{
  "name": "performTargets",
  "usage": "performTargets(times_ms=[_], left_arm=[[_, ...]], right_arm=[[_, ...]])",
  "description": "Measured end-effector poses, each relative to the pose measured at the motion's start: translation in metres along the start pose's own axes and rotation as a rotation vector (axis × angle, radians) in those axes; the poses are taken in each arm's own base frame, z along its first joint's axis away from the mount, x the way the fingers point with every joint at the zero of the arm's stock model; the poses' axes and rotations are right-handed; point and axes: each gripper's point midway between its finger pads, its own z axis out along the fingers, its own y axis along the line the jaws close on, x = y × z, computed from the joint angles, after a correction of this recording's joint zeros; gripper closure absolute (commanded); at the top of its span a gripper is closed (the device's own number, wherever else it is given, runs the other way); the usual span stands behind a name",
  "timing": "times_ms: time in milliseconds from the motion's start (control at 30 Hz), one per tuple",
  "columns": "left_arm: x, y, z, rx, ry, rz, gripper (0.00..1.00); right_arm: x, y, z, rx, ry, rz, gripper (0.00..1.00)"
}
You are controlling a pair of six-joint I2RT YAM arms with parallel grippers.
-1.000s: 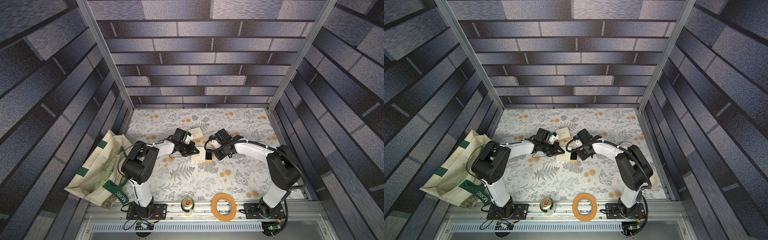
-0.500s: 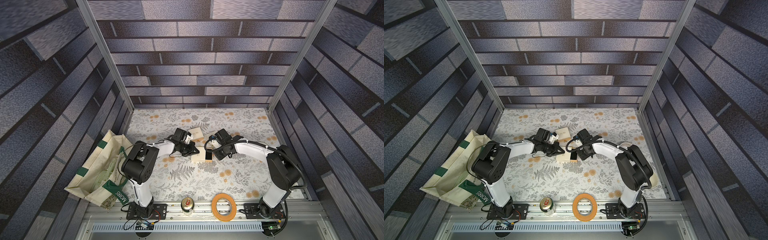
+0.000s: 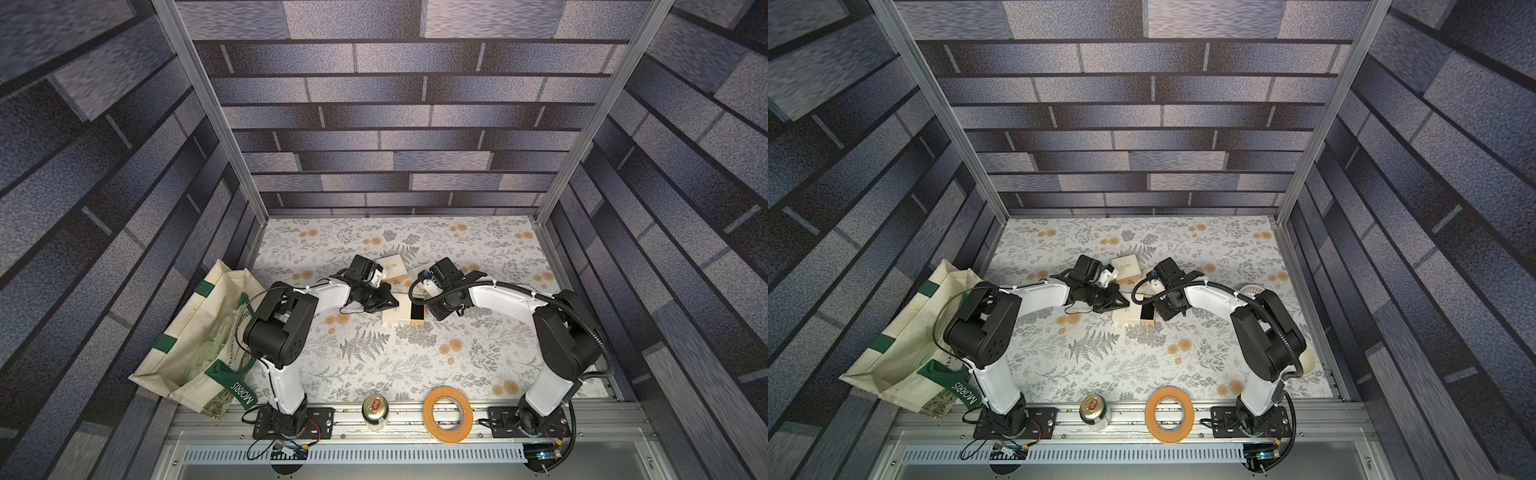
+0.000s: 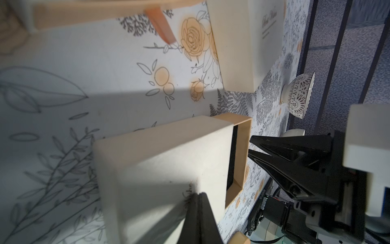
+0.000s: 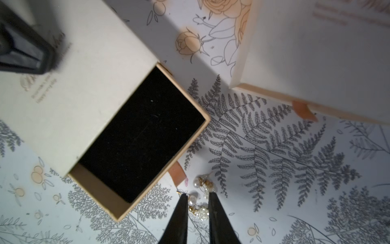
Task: Take out the earrings from the drawer-style jewelry box
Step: Place the earring at the center of the board.
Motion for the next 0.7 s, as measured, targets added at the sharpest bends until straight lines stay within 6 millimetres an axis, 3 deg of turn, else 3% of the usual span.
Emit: performTargets(times_ms=[333,700], left_arm=[[0.0,-0.001,-0.002,-0.037,0.001,-0.003,1.0],[0.008,0.001,-0.032,-0.138,-0.024,-0.02,1.0]], right_arm=[[0.0,0.0,0.0,0.0,0.0,0.003,0.79],[0.0,0.0,0.0,0.0,0.0,0.008,0.79]])
